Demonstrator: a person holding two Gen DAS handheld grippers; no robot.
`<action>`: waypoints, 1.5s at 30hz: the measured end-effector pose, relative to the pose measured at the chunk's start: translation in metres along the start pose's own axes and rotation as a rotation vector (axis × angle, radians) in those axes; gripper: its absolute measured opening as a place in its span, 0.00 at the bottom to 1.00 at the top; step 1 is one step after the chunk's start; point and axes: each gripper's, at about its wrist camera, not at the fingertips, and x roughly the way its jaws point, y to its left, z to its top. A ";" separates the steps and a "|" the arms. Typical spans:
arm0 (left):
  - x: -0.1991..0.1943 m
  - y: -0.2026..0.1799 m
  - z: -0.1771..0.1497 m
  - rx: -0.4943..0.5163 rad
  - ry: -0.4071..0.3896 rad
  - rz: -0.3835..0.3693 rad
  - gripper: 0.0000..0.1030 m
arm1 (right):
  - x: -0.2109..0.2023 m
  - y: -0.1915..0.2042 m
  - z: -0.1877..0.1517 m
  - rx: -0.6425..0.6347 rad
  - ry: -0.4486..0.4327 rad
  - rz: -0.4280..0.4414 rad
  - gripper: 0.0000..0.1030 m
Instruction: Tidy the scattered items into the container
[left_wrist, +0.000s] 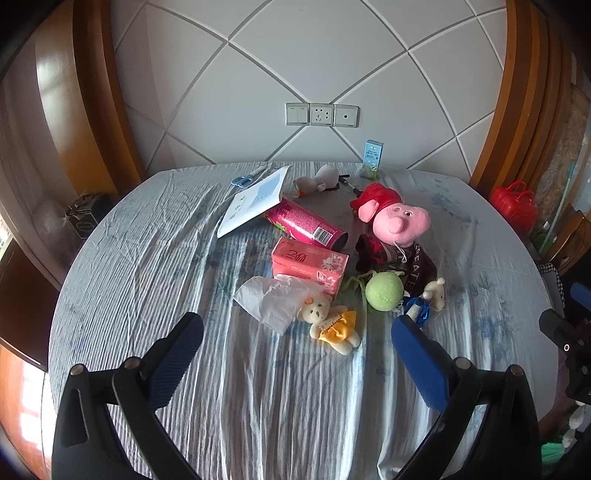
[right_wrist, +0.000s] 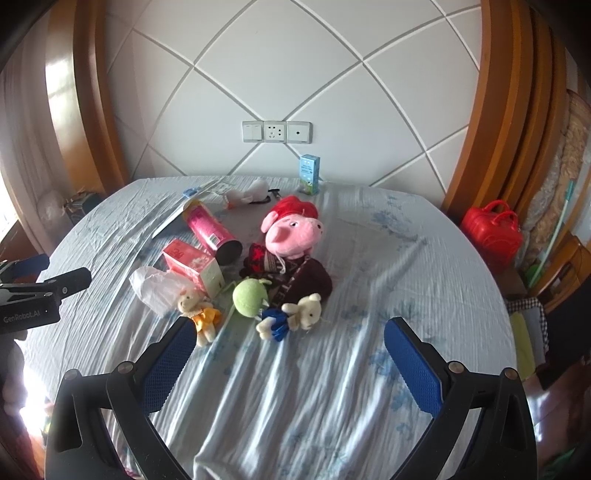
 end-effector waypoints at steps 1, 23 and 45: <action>0.000 0.000 0.000 0.000 0.001 0.001 1.00 | 0.000 -0.001 0.000 0.001 0.000 0.000 1.00; -0.006 0.004 -0.012 -0.057 -0.035 0.040 1.00 | 0.019 -0.024 -0.004 0.011 0.031 0.116 1.00; 0.089 0.074 0.010 -0.055 0.068 0.156 1.00 | 0.114 0.015 0.024 -0.009 0.124 0.273 0.60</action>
